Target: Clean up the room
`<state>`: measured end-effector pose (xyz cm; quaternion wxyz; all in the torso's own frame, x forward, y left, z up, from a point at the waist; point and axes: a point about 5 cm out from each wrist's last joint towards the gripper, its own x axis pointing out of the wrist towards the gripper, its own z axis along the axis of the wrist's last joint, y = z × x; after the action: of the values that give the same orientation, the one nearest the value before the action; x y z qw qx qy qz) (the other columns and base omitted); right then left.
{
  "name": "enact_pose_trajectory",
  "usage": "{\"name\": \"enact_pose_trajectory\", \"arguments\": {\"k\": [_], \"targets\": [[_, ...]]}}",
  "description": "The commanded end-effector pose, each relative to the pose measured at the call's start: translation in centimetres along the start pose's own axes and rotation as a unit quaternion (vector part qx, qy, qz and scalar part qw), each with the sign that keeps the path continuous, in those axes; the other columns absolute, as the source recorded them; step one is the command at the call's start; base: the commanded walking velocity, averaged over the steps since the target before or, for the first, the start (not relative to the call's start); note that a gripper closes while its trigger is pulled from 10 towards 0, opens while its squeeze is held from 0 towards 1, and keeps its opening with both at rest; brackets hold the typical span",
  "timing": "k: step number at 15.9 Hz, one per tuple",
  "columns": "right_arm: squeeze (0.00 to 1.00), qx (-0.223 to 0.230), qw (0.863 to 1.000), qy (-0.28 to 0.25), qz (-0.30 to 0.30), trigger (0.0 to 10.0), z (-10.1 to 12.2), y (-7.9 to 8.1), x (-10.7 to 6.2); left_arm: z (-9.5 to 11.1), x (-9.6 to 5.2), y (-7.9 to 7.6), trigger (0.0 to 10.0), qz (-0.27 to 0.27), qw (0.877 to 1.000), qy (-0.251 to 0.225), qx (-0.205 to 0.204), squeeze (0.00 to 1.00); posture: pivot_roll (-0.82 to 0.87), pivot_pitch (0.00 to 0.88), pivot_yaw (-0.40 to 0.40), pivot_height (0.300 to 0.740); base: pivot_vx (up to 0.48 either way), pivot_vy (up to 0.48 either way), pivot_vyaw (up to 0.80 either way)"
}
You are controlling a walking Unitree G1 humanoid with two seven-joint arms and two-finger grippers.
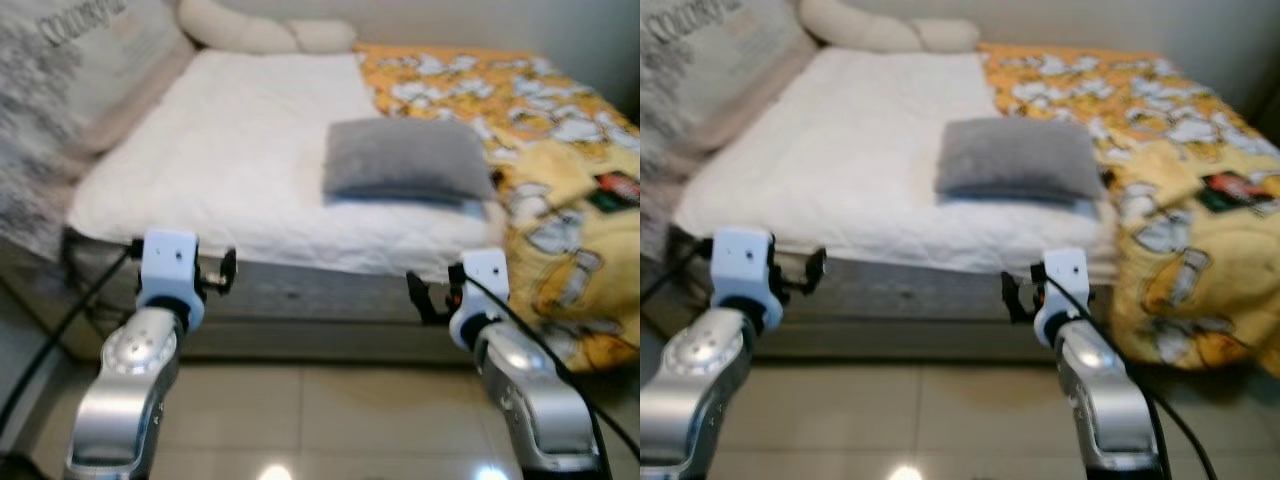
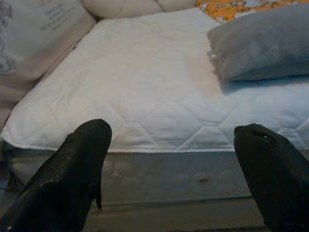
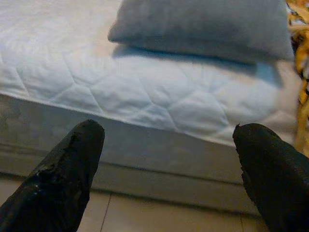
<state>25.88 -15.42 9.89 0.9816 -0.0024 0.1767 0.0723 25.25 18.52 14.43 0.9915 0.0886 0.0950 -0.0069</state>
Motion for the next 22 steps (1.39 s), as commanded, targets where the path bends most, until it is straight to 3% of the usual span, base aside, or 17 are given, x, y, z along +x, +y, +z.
{"name": "enact_pose_trajectory", "arguments": {"k": [1,8,22], "targets": [[0.0,0.002,1.0,-0.007,0.006,10.0,0.25,0.3,-0.09,-0.02,-0.08,0.23,10.0,0.0,1.0,0.001,0.01,0.0,-0.08,0.0,-0.024,0.74,0.0,0.0,0.0],[0.0,0.015,1.0,-0.007,-0.003,10.0,0.3,0.09,-0.01,-0.03,-0.17,-0.11,10.0,-0.012,1.0,-0.005,0.002,0.0,-0.09,0.0,-0.026,0.74,0.142,0.0,-0.39],[0.0,0.006,1.0,-0.017,-0.005,10.0,0.92,-0.06,0.74,0.08,0.45,-0.07,10.0,-0.018,1.0,-0.01,0.004,0.0,-0.09,0.0,-0.019,0.74,0.28,0.0,0.0]]}}
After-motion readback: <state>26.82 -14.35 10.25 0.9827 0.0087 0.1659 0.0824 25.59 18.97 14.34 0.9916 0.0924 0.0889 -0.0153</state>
